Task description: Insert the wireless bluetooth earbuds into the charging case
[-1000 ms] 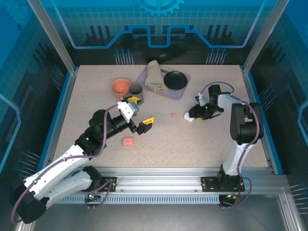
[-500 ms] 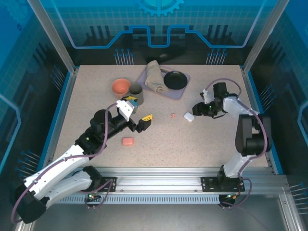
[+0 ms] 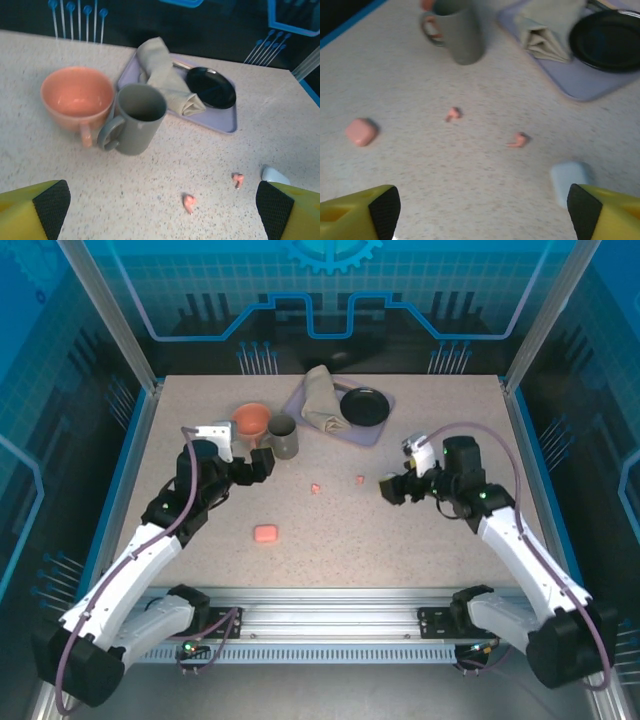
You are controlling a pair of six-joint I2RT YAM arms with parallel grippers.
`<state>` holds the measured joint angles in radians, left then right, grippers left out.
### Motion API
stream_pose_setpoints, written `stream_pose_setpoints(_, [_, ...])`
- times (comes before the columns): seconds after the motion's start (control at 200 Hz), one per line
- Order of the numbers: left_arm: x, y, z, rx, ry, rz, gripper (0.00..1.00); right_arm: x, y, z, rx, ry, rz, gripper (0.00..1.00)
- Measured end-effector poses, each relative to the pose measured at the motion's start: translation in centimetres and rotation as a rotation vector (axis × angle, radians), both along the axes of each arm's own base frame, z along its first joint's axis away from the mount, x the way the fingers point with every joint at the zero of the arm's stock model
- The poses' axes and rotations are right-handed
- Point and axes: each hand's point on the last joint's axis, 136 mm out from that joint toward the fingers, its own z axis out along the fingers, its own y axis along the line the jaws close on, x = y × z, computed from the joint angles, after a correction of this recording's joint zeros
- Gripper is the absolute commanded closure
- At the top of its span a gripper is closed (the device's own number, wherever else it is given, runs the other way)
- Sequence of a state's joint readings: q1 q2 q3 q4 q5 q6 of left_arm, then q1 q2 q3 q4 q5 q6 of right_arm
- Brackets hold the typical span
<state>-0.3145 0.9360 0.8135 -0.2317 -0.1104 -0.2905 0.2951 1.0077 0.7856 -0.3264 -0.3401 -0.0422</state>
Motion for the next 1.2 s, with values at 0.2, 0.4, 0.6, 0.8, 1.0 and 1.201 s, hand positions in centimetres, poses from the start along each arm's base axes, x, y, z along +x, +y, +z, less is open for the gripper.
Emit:
stream_pose_setpoints(0.2, [-0.3,2.8,-2.0,-0.104,0.123,0.106,0.01,-3.1,5.6,-0.3,-0.019,-0.103,0.245,0.00])
stream_pose_setpoints(0.4, [-0.4,5.7,-3.6,-0.206,0.217,0.206,0.01,-7.0,12.9,-4.5,-0.150,-0.169,0.581,0.00])
stream_pose_setpoints(0.6, [-0.8,7.6,-4.8,-0.267,0.283,0.258,0.01,-7.7,18.9,-9.0,-0.298,-0.198,0.797,0.00])
stream_pose_setpoints(0.8, [-1.3,10.1,-6.1,-0.328,0.323,0.336,0.01,-6.0,24.5,-10.6,-0.357,-0.241,0.885,0.01])
stream_pose_setpoints(1.0, [-2.0,11.7,-7.4,-0.373,0.354,0.387,0.01,-5.0,27.9,-12.9,-0.406,-0.207,0.920,0.02])
stream_pose_setpoints(1.201, [-2.4,12.4,-8.2,-0.400,0.371,0.414,0.01,-5.1,29.3,-15.6,-0.456,-0.127,0.936,0.03])
